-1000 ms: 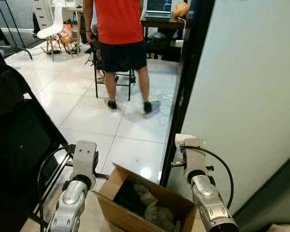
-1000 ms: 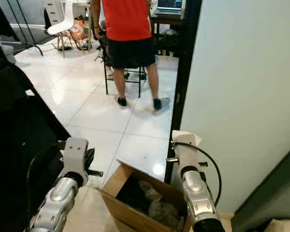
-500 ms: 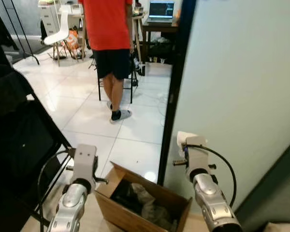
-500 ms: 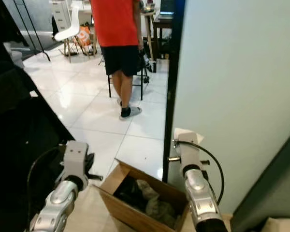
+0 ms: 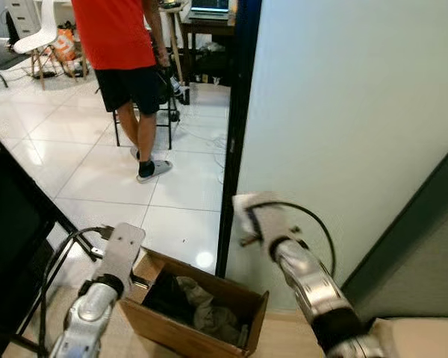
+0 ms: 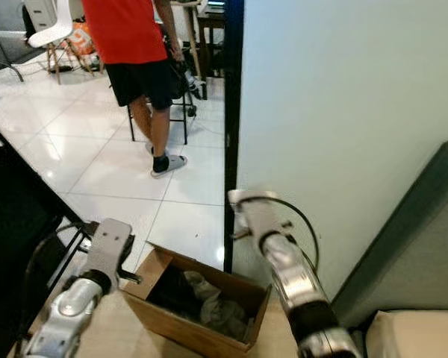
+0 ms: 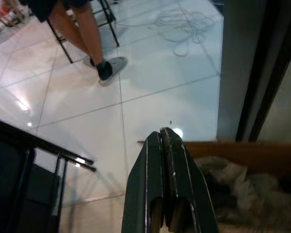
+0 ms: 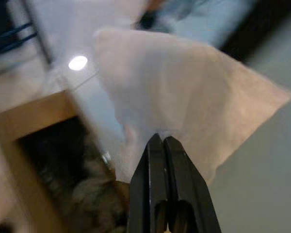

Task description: Clean up the room

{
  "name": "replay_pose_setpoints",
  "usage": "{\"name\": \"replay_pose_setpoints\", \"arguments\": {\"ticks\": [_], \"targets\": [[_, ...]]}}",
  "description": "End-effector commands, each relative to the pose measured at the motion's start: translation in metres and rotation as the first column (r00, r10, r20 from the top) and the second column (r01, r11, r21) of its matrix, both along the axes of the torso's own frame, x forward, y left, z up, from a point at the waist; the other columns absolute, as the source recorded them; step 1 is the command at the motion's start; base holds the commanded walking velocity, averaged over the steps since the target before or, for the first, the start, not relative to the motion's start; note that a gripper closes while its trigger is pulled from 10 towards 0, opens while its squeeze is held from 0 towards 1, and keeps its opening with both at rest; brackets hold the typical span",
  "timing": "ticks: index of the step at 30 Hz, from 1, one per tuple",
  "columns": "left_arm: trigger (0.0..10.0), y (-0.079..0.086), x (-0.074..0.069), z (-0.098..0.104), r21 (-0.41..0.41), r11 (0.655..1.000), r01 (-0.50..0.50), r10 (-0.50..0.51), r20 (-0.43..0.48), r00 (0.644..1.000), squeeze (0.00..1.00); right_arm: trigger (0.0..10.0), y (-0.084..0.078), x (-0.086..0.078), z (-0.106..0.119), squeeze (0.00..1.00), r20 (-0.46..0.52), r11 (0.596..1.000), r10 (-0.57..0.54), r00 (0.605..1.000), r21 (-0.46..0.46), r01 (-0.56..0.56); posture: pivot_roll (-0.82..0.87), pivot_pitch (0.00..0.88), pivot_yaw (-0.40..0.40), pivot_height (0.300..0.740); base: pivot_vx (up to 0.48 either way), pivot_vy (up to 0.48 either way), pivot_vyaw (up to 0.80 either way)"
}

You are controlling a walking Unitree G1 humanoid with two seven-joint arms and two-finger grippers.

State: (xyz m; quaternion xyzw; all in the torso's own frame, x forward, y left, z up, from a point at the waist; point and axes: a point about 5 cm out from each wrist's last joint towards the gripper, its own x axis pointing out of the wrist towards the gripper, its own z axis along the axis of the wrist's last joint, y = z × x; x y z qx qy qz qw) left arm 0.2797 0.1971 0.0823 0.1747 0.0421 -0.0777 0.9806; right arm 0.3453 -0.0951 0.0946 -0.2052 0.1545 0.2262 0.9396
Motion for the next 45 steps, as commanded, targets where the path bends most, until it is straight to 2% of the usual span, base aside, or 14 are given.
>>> {"name": "replay_pose_setpoints", "arguments": {"ticks": [1, 6, 9, 13, 17, 24, 30, 37, 39, 40, 41, 42, 43, 45], "targets": [[10.0, -0.003, -0.002, -0.003, 0.04, 0.997, 0.061, -0.06, -0.022, 0.998, 0.0, 10.0, -0.004, -0.005, -0.019, 0.0, -0.068, 0.998, 0.01, 0.998, -0.06, -0.014, -0.02, 0.147, -0.056, 0.74, 0.0, 0.0, 0.0], [10.0, -0.015, -0.01, 0.005, 0.112, 0.96, 0.256, -0.256, -0.016, 0.967, 0.0, 10.0, -0.004, 0.007, -0.018, 0.0, -0.121, 0.996, 0.02, 0.992, -0.089, -0.03, -0.01, 0.232, -0.05, 0.74, 0.0, 0.0, 0.0], [10.0, -0.016, -0.011, 0.005, 0.114, 0.955, 0.272, -0.272, -0.015, 0.962, 0.0, 10.0, -0.004, 0.008, -0.019, 0.0, -0.137, 0.995, 0.023, 0.99, -0.089, -0.035, -0.01, 0.238, -0.049, 0.74, 0.0, 0.0, 0.0], [10.0, -0.025, -0.018, 0.012, 0.091, 0.932, 0.35, -0.351, 0.003, 0.936, 0.0, 10.0, -0.014, 0.001, -0.041, 0.0, -0.225, 0.961, 0.07, 0.972, -0.248, -0.126, 0.02, 0.299, -0.043, 0.74, 0.0, 0.0, 0.0], [10.0, -0.034, -0.023, 0.019, 0.095, 0.9, 0.425, -0.427, 0.01, 0.904, 0.0, 10.0, -0.016, -0.009, -0.056, 0.0, -0.268, 0.944, 0.08, 0.96, -0.29, -0.16, 0.04, 0.342, -0.044, 0.74, 0.0, 0.0, 0.0], [10.0, -0.043, -0.031, 0.024, 0.081, 0.858, 0.507, -0.508, -0.016, 0.861, 0.0, 10.0, -0.016, -0.016, -0.067, 0.0, -0.302, 0.953, 0.049, 0.952, -0.273, -0.135, 0.07, 0.385, -0.049, 0.74, 0.0, 0.0, 0.0], [10.0, -0.046, -0.05, 0.023, 0.076, 0.811, 0.581, -0.576, -0.071, 0.814, 0.0, 10.0, -0.006, -0.016, -0.066, 0.0, -0.307, 0.99, -0.012, 0.952, -0.138, -0.032, 0.1, 0.417, -0.055, 0.74, 0.0, 0.0, 0.0], [10.0, -0.047, -0.057, 0.024, 0.069, 0.8, 0.596, -0.589, -0.094, 0.802, 0.0, 10.0, -0.003, -0.016, -0.066, 0.0, -0.302, 0.99, -0.001, 0.953, -0.135, -0.042, 0.1, 0.42, -0.058, 0.74, 0.0, 0.0, 0.0], [10.0, -0.046, -0.058, 0.024, 0.071, 0.798, 0.598, -0.591, -0.1, 0.801, 0.0, 10.0, -0.002, -0.015, -0.066, 0.13, -0.301, 0.99, 0.001, 0.954, -0.133, -0.043, 0.1, 0.421, -0.06, 0.74, 0.0, 0.0, 0.0], [10.0, -0.046, -0.058, 0.024, 0.071, 0.798, 0.598, -0.591, -0.1, 0.801, 0.0, 10.0, -0.002, -0.015, -0.066, 0.13, -0.301, 0.99, 0.001, 0.954, -0.133, -0.043, 0.1, 0.421, -0.06, 0.74, 0.0, 0.0, 0.0], [10.0, -0.046, -0.058, 0.024, 0.071, 0.798, 0.598, -0.59, -0.104, 0.8, 0.0, 10.0, -0.002, -0.015, -0.065, 0.36, -0.301, 0.991, 0.0, 0.954, -0.129, -0.04, 0.1, 0.421, -0.06, 0.74, 0.0, 0.0, 0.0], [10.0, -0.046, -0.058, 0.024, 0.071, 0.798, 0.598, -0.59, -0.104, 0.8, 0.0, 10.0, -0.002, -0.015, -0.065, 0.36, -0.301, 0.991, 0.0, 0.954, -0.129, -0.04, 0.1, 0.421, -0.06, 0.74, 0.0, 0.0, 0.0], [10.0, -0.046, -0.058, 0.024, 0.072, 0.797, 0.599, -0.591, -0.107, 0.8, 0.0, 10.0, -0.002, -0.015, -0.065, 1.0, -0.301, 0.991, 0.0, 0.954, -0.127, -0.04, 0.1, 0.422, -0.061, 0.74, 0.0, 0.0, 0.0], [10.0, -0.046, -0.058, 0.024, 0.073, 0.797, 0.6, -0.591, -0.111, 0.799, 0.0, 10.0, -0.002, -0.015, -0.065, 1.0, -0.3, 0.991, -0.001, 0.954, -0.127, -0.039, 0.1, 0.422, -0.061, 0.74, 0.0, 0.0, 0.0]]}}
